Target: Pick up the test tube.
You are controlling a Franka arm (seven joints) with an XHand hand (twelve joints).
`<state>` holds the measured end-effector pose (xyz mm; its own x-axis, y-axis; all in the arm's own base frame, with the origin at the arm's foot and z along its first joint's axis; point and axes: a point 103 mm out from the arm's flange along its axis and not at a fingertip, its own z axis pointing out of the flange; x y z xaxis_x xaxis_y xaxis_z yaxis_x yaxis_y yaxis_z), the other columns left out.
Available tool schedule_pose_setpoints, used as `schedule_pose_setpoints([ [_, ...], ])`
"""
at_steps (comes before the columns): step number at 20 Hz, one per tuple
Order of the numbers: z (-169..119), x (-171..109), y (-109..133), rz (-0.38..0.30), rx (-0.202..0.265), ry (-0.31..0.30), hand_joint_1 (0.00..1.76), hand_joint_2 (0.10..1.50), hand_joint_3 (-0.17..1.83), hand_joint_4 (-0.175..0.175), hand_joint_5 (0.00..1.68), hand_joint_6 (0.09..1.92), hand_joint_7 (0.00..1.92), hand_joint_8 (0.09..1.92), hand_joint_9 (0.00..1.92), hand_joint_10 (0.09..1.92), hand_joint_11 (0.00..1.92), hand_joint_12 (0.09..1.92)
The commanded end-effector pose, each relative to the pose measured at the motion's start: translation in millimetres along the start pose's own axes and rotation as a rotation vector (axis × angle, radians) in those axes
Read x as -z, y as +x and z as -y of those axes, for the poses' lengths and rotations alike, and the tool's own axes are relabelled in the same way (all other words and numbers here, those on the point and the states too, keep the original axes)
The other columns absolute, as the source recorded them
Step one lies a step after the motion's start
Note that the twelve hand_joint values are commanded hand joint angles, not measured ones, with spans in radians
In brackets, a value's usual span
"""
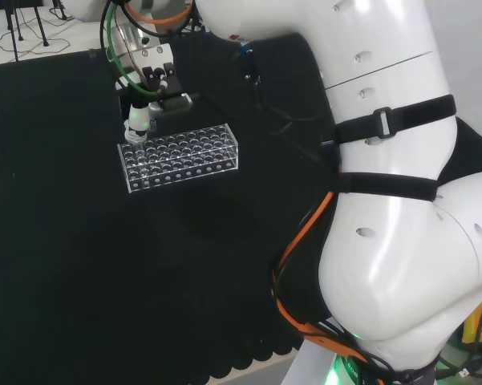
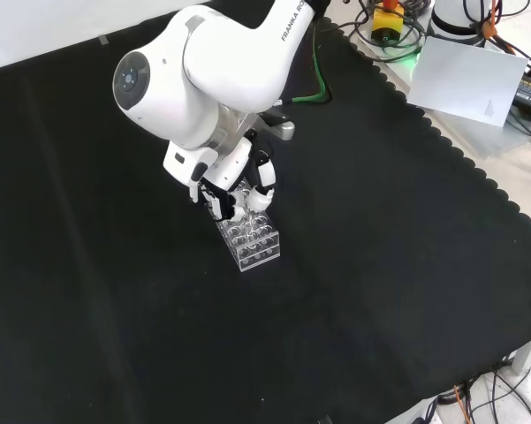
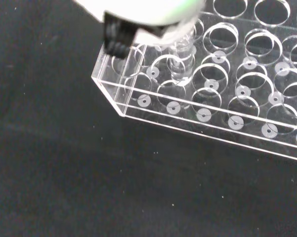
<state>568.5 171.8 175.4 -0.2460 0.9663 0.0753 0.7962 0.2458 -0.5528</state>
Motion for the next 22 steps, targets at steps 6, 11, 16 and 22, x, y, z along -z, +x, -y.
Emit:
schedule_pose_setpoints([
  [6, 1.1, 19.7, 7.1, 0.002, -0.025, -0.212, 1.33, 0.52, 0.87, -0.175, 1.31, 0.66, 1.37, 0.65, 1.53, 0.87, 1.27, 1.09],
  [11, -2.8, 27.0, 9.6, 0.025, -0.006, -0.219, 1.34, 0.48, 0.88, -0.175, 1.39, 0.52, 1.45, 0.51, 1.57, 0.79, 1.36, 1.03],
  [16, 0.4, 29.6, 8.4, 0.033, 0.003, -0.212, 1.34, 0.46, 0.9, -0.175, 1.42, 0.48, 1.48, 0.47, 1.59, 0.77, 1.38, 1.03],
  [22, 15.1, 39.4, 1.9, 0.02, -0.001, -0.238, 1.31, 0.47, 0.87, -0.175, 1.45, 0.42, 1.58, 0.48, 1.61, 0.76, 1.39, 1.03],
])
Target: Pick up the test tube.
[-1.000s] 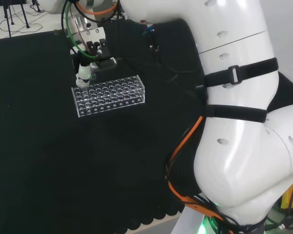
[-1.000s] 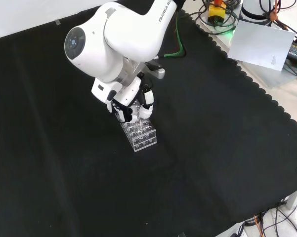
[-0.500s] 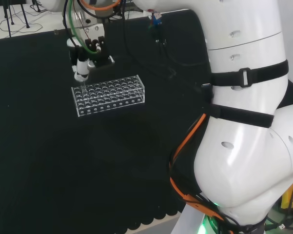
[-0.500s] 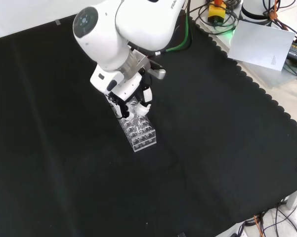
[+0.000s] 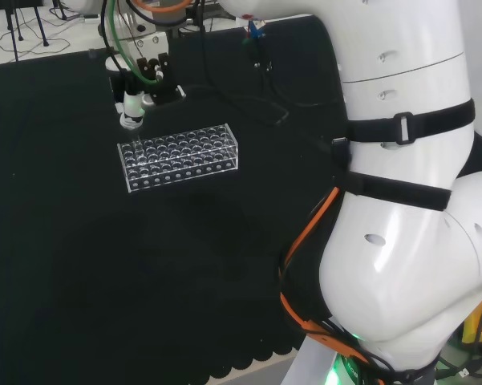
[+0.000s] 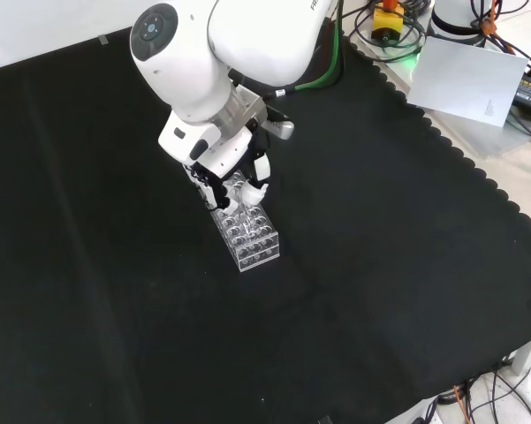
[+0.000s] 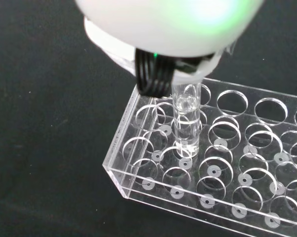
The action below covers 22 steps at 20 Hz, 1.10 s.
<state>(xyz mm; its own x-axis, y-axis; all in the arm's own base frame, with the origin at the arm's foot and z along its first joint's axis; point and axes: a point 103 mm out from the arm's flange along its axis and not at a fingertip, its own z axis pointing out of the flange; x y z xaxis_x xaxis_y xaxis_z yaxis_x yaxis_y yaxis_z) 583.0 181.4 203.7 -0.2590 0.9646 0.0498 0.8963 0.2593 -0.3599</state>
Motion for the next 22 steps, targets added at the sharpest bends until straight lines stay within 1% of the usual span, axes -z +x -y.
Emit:
schedule_pose_setpoints([
  [1, 14.0, 12.1, -7.5, -0.012, -0.004, -0.027, 1.31, 0.47, 0.88, -0.175, 1.46, 0.4, 1.57, 0.45, 1.61, 0.75, 1.39, 1.02],
  [3, 19.6, 17.1, -10.3, -0.02, -0.007, -0.047, 1.27, 0.5, 0.81, -0.175, 1.48, 0.33, 1.69, 0.45, 1.62, 0.74, 1.39, 1.02],
  [6, 27.2, 24.7, -13.0, -0.026, -0.008, -0.074, 1.25, 0.53, 0.76, -0.175, 1.5, 0.27, 1.75, 0.45, 1.63, 0.74, 1.4, 1.02],
  [17, 45.5, 60.6, -18.3, -0.039, 0.004, -0.125, 1.24, 0.53, 0.76, -0.175, 1.52, 0.24, 1.76, 0.45, 1.63, 0.73, 1.4, 1.02],
  [22, 59.8, 81.3, -21.7, -0.065, 0.012, -0.149, 1.25, 0.53, 0.76, -0.175, 1.52, 0.24, 1.77, 0.45, 1.64, 0.73, 1.4, 1.02],
])
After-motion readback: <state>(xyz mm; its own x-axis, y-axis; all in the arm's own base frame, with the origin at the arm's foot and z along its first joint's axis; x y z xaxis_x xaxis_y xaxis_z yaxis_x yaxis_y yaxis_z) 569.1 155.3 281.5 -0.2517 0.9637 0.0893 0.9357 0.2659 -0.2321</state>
